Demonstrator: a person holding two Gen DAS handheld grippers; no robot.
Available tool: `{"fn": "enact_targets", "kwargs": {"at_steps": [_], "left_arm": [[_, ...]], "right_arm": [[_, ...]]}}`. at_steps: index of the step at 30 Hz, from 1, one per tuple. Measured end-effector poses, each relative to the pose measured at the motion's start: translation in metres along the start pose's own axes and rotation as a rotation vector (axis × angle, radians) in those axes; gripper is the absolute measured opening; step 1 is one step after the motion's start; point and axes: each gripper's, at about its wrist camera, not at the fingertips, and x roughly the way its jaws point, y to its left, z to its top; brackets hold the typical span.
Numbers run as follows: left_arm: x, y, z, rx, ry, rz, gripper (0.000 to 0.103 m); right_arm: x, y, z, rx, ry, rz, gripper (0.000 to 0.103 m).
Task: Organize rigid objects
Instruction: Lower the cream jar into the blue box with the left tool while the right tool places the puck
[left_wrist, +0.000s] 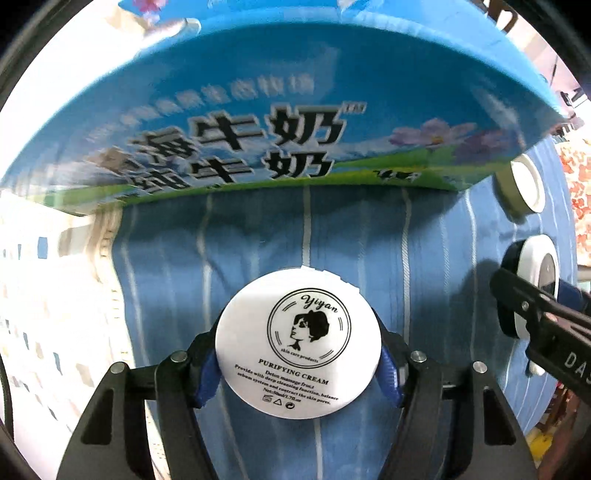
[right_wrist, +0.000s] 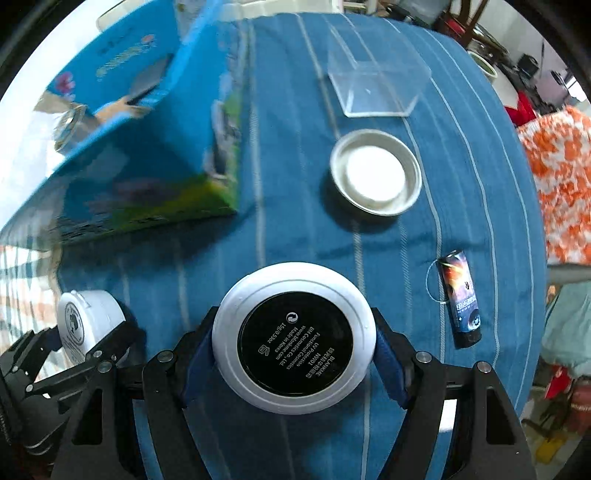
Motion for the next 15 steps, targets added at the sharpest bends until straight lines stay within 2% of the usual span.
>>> {"fn": "enact_targets", "kwargs": {"at_steps": [9,15], "left_arm": [[-0.074,0.001,-0.003,0.028,-0.149,-0.003,0.065],[-0.129,0.026,-0.003,0.027,-0.235,-0.021,0.065]], "right_arm": [[-0.059,0.014,-0.006,-0.062,-0.062,0.061,0.077],[-0.104,0.029,0.014,-0.071,-0.124,0.102,0.077]]}}
